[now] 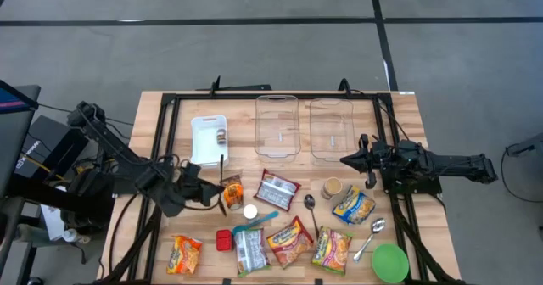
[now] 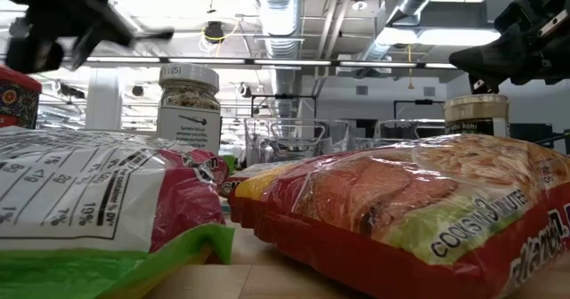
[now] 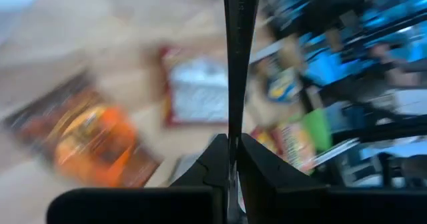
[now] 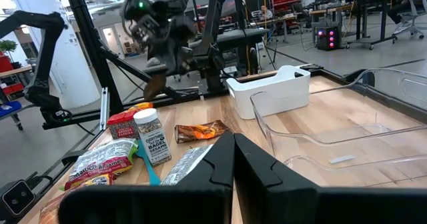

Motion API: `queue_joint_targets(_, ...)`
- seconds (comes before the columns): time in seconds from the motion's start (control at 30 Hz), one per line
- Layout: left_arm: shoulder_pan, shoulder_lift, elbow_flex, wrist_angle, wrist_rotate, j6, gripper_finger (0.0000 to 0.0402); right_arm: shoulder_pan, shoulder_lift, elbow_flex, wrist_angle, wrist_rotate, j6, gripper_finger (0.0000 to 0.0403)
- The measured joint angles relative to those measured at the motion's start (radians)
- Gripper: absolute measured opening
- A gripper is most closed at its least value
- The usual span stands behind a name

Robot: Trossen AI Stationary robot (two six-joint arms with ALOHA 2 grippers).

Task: Pick & Place Food Item
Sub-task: Put the left black spoon into the left transparent bin

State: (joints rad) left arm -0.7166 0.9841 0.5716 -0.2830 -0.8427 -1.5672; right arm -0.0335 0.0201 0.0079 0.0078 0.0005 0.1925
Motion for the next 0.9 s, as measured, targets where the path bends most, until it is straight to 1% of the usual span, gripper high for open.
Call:
queue_joint_targets(0.13,0.0,-0.055,0.0,0.131,-0.095,0.207,0.0017,0.0,0.0,0.0,0.0,0.0,0.0,0.0)
queue_joint_targets(0.27,0.014,-0.094,0.0,0.278,-0.141,0.453,0.0014,0.0,0.0,0.0,0.0,0.0,0.0,0.0)
queue_joint_targets(0.53,0.089,-0.135,0.0,0.528,-0.144,0.868,0.0016,0.0,0.0,0.0,0.0,0.0,0.0,0.0)
queue_joint_targets(0.8,0.179,-0.134,0.0,0.763,-0.136,1.288,0.0019,0.0,0.0,0.0,0.0,0.0,0.0,0.0)
queue_joint_targets(0.9,0.216,-0.134,0.0,0.853,-0.117,1.431,0.0018,0.0,0.0,0.0,0.0,0.0,0.0,0.0)
